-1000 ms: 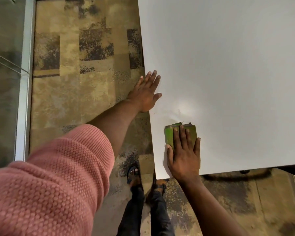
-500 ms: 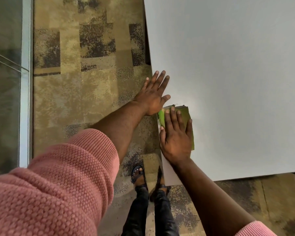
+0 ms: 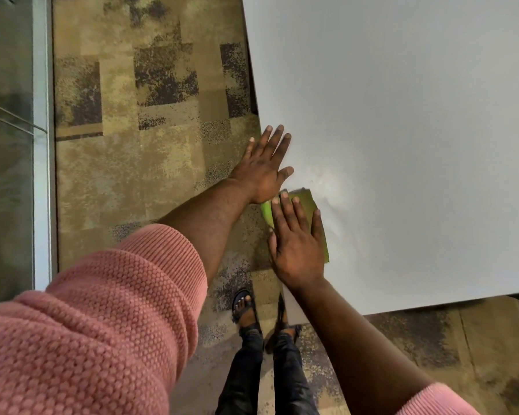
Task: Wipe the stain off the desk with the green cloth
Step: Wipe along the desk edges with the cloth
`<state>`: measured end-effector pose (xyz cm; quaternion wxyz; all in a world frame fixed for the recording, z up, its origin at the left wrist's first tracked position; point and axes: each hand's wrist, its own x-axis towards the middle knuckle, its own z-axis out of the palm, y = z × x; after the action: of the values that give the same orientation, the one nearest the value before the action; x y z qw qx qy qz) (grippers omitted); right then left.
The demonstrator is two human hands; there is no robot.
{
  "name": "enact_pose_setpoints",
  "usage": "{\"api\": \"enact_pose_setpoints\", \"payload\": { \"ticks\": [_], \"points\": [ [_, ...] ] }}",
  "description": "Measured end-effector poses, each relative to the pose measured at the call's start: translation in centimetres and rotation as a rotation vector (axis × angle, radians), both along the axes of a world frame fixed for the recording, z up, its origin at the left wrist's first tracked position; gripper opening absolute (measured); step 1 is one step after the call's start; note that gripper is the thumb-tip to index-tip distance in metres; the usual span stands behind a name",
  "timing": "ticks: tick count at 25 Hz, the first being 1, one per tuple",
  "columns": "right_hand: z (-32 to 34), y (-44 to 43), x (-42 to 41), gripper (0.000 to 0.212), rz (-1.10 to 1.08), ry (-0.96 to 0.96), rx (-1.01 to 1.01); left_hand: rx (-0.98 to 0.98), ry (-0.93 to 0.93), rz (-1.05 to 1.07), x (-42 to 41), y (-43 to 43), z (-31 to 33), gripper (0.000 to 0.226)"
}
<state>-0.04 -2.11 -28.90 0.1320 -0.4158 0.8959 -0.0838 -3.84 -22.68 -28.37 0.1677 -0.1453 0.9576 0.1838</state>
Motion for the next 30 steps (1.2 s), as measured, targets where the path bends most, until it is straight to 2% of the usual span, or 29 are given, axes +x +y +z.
{"api": "enact_pose_setpoints", "payload": {
  "ticks": [3, 8, 13, 18, 23, 25, 27, 30],
  "points": [
    [0.0, 0.4, 0.3, 0.067, 0.006, -0.003, 0.01, -0.016, -0.003, -0.004, 0.0, 0.2, 0.1, 0.072],
    [0.3, 9.1, 4.5, 0.068, -0.012, 0.011, 0.041, -0.097, 0.002, 0.007, 0.1, 0.9, 0.4, 0.073],
    [-0.2, 10.3, 0.4, 0.062, -0.078, 0.043, -0.004, -0.119, 0.051, -0.032, 2.0, 5.2, -0.3, 0.074],
    [-0.4, 10.1, -5.8, 0.061, -0.283, 0.059, -0.031, -0.072, 0.18, -0.015, 2.2, 9.7, -0.9, 0.072],
    [-0.3, 15.1, -5.0, 0.062, -0.63, 0.04, -0.033, -0.068, 0.208, -0.066, 1.8, 12.1, -1.2, 0.072],
    [-0.1, 15.1, -2.2, 0.064, -0.596, 0.04, -0.014, -0.118, 0.209, -0.078, 2.0, 12.4, -1.6, 0.071],
    [0.0, 13.6, 0.0, 0.065, -0.457, 0.015, -0.012, -0.146, 0.211, -0.076, 2.1, 12.2, -1.8, 0.071],
    [0.1, 13.1, -0.4, 0.064, -0.326, -0.005, -0.041, -0.174, 0.243, -0.097, 2.2, 12.3, -1.9, 0.07]
  ]
}}
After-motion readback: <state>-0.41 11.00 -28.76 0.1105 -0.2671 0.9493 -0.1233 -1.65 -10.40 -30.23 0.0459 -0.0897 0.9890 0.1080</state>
